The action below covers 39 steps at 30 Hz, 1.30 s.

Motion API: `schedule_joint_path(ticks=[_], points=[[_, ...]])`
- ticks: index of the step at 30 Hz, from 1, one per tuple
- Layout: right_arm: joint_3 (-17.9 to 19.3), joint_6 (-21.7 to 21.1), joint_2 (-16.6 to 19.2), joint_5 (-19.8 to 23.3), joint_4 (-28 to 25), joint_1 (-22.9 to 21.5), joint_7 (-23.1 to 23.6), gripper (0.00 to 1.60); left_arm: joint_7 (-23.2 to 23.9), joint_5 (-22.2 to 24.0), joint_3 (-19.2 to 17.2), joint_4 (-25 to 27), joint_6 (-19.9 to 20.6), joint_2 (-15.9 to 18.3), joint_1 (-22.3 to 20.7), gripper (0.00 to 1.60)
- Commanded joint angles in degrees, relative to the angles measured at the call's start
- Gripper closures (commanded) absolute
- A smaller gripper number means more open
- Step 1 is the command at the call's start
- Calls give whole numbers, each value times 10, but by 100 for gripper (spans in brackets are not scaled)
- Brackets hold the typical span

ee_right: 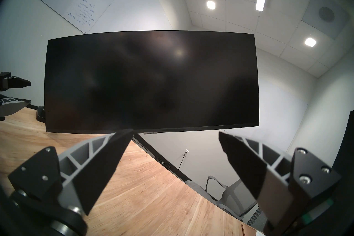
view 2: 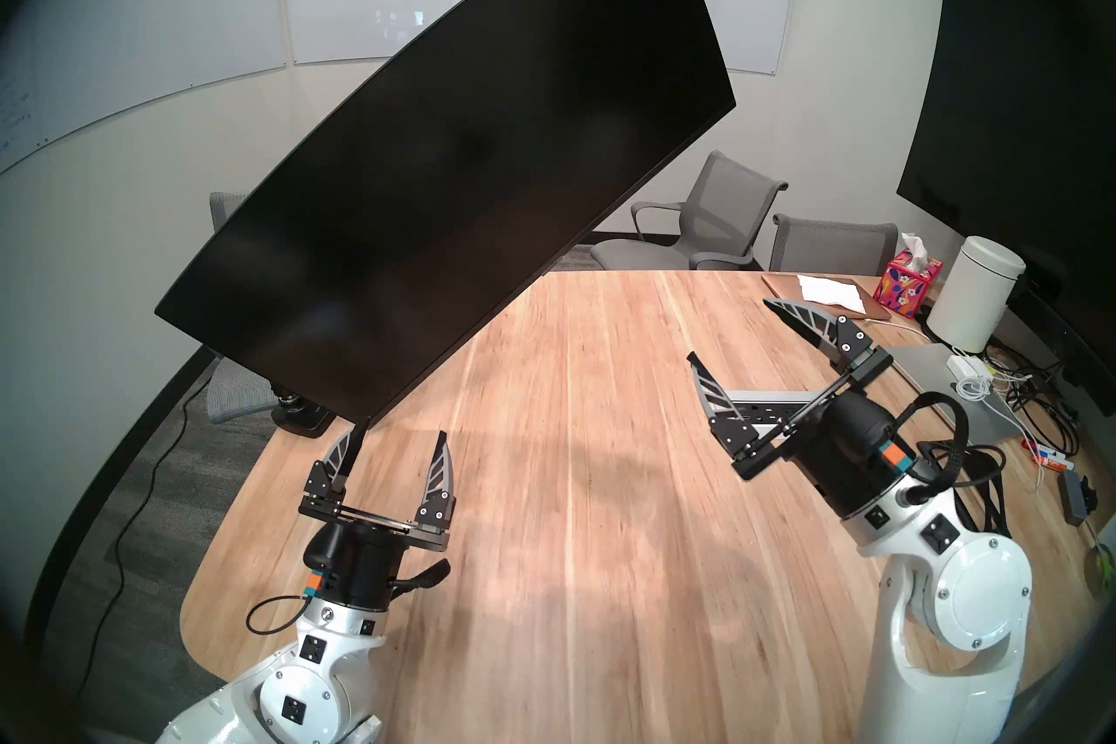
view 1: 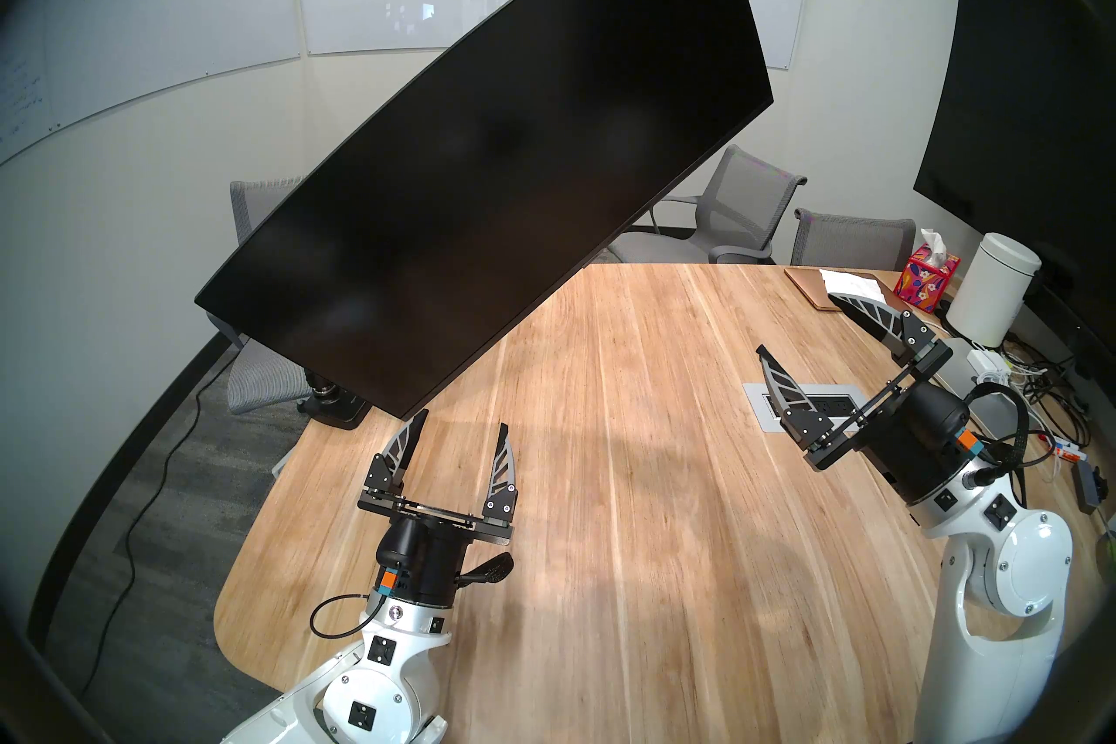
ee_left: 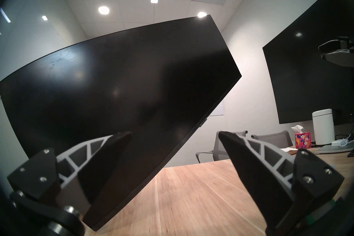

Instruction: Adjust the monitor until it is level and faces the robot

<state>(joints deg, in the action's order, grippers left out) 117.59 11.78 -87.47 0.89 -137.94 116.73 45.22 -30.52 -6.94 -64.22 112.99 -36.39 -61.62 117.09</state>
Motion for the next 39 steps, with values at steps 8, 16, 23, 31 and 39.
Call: schedule_joint_path(ticks=[8, 16, 23, 31, 39], points=[[0, 0, 1, 2, -8, -1, 1, 0, -29, -64, -24, 69, 10, 9, 33, 0], [0, 0, 1, 2, -8, -1, 1, 0, -35, -68, -22, 70, 12, 11, 33, 0], [0, 0, 1, 2, -8, -1, 1, 0, -37, -69, -21, 70, 12, 13, 32, 0], [0, 0, 1, 2, -8, -1, 1, 0, -4, -23, -7, 33, 20, 21, -10, 0], [0, 1, 1, 2, -8, -1, 1, 0, 36, 61, 17, -43, 40, -9, -85, 0]])
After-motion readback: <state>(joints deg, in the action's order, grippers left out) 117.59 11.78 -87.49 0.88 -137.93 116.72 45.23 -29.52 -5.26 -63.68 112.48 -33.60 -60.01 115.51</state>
